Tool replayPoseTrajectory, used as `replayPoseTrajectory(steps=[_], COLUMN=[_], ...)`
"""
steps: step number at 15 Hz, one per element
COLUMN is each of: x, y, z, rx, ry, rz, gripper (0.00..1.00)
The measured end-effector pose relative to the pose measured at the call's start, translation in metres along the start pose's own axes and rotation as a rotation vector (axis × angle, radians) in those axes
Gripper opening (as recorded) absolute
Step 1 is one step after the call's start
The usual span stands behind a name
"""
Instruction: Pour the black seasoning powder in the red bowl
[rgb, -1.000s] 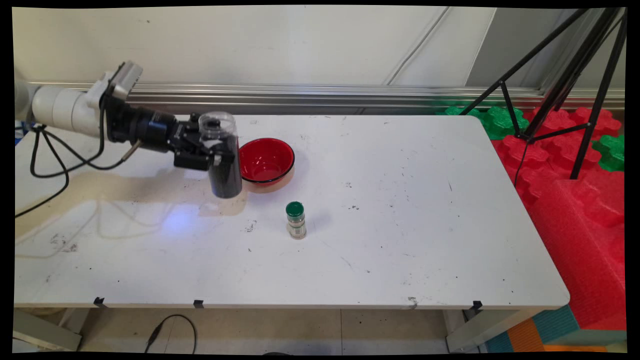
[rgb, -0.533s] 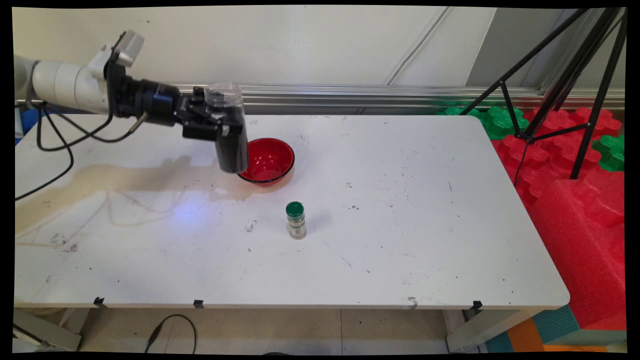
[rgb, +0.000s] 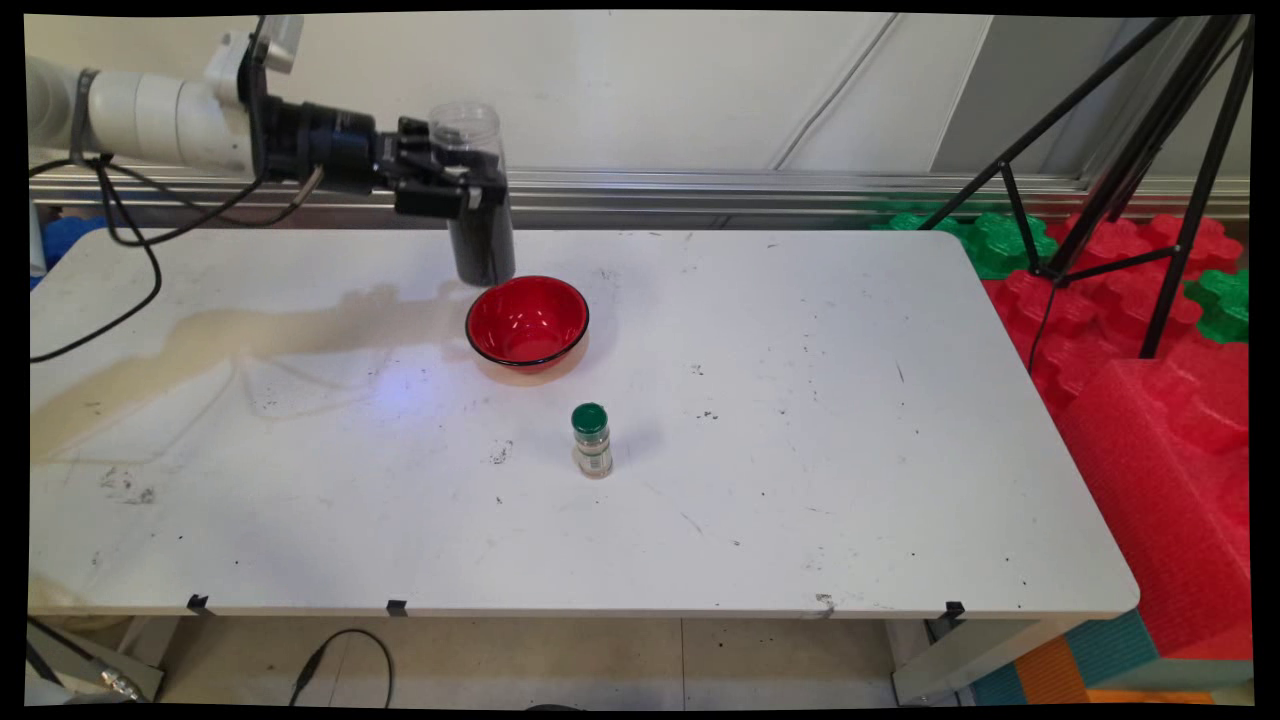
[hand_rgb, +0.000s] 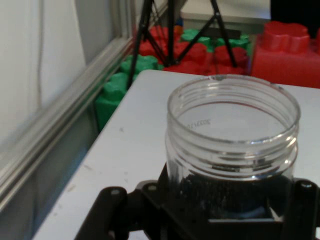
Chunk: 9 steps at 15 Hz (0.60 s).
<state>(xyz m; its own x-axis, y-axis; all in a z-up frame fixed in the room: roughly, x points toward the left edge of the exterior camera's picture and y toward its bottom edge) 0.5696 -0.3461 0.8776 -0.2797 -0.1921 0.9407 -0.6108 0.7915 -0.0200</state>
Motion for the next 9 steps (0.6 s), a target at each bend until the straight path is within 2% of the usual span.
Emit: replayPoseTrajectory(steps=[9], x=[0.027], y=[-0.047], z=[0.024], rx=[0.120], ry=[0.002], rz=[0.065], gripper=[0.00])
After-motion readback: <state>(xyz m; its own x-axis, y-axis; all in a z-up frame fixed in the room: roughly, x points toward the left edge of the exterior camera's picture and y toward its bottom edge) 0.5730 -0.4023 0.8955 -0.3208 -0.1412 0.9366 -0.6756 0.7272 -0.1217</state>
